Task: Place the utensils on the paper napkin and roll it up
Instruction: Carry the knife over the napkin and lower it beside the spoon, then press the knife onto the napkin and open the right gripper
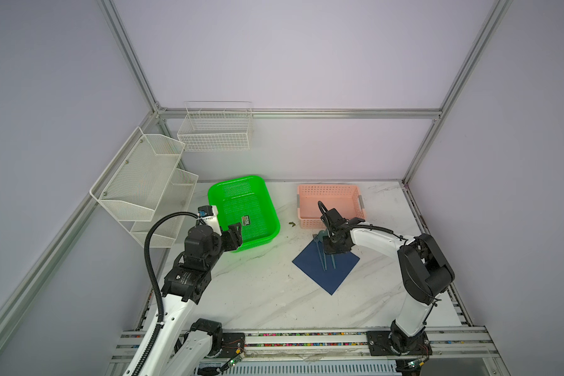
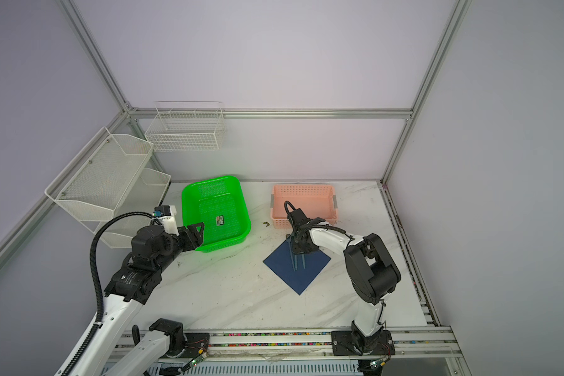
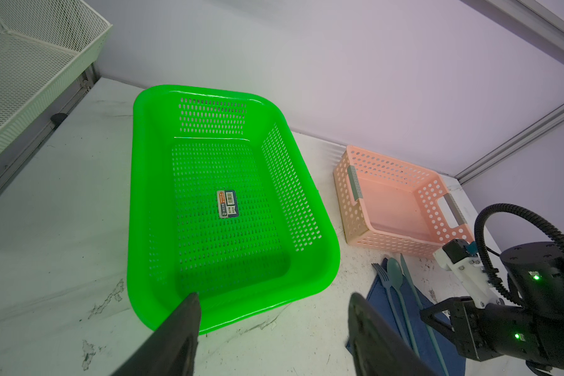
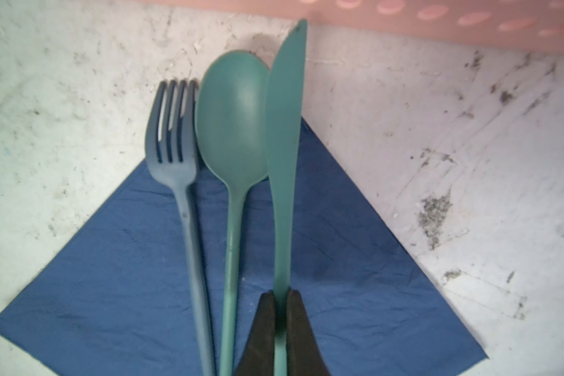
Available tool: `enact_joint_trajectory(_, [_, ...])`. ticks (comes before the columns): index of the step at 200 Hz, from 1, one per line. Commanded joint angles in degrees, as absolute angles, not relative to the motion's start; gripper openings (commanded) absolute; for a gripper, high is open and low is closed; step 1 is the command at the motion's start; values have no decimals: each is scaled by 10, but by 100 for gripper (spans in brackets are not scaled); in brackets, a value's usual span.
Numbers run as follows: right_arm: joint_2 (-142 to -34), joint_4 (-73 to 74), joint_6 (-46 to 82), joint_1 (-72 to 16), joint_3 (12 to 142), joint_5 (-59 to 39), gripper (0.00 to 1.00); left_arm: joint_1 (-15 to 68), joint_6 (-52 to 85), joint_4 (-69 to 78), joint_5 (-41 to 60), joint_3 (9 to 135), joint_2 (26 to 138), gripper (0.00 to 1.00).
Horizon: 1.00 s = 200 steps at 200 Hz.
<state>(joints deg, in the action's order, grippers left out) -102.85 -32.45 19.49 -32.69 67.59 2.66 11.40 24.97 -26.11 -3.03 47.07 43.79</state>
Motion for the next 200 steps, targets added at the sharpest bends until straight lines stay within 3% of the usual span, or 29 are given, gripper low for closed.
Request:
enact_joint_trajectory(1, [-1034, -316, 205, -328, 671, 34, 8, 116, 254, -243, -26, 452, 431, 70])
enact_joint_trajectory(200, [-1045, -297, 226, -328, 657, 22, 12, 116, 251, -248, -26, 451, 420, 70])
